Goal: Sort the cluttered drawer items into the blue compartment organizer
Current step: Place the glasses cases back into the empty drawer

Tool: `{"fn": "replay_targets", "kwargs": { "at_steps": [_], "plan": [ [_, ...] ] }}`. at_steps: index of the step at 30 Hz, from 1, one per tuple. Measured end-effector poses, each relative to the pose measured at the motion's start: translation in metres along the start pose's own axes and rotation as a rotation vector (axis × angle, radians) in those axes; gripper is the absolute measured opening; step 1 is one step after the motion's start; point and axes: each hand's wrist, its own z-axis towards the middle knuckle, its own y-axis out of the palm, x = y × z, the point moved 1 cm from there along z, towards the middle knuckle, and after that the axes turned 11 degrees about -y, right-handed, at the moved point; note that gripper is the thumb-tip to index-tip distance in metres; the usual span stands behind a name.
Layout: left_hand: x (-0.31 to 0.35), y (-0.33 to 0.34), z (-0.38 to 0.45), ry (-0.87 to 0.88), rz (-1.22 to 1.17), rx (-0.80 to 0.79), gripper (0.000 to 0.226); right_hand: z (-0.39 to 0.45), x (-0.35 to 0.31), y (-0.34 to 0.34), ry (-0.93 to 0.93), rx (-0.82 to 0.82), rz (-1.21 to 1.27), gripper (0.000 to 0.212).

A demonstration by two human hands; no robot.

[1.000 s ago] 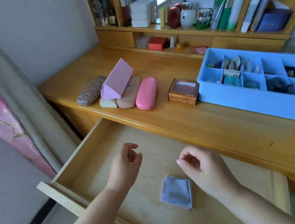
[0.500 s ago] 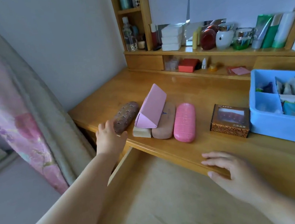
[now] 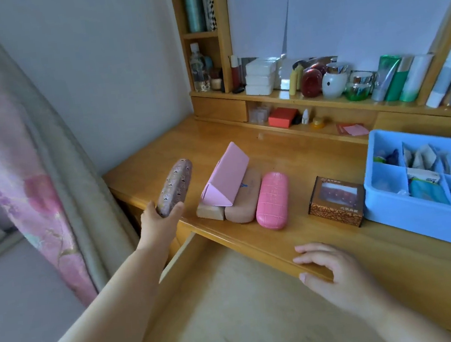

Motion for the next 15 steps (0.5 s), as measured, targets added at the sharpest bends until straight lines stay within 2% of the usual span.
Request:
{"fn": "replay_targets", "kwargs": {
  "at_steps": [2, 4, 7, 12, 13, 15],
  "plan": [
    [0.003, -0.013, -0.045, 0.009, -0.168, -0.130, 0.051, -0.005, -0.010, -0.004, 0.076, 0.007, 0.112, 0.019],
    [0.007, -0.022, -0.099, 0.046, -0.228, -0.322, 0.047, -0.017, -0.022, -0.005, 0.157, 0.067, 0.230, 0.015],
    [0.003, -0.019, -0.183, 0.046, -0.233, -0.641, 0.053, -0.056, -0.040, -0.004, 0.271, 0.191, 0.633, 0.007],
    [-0.025, 0.013, -0.291, 0.102, -0.094, -1.023, 0.057, -0.141, -0.053, -0.012, 0.530, 0.049, 1.291, 0.068],
    [-0.028, 0.019, -0.305, 0.135, -0.046, -1.061, 0.059, -0.157, -0.052, -0.016, 0.563, 0.015, 1.326, 0.072],
    [-0.031, 0.032, -0.324, 0.254, 0.060, -1.048, 0.061, -0.184, -0.050, -0.027, 0.581, -0.011, 1.308, 0.064]
  ]
}}
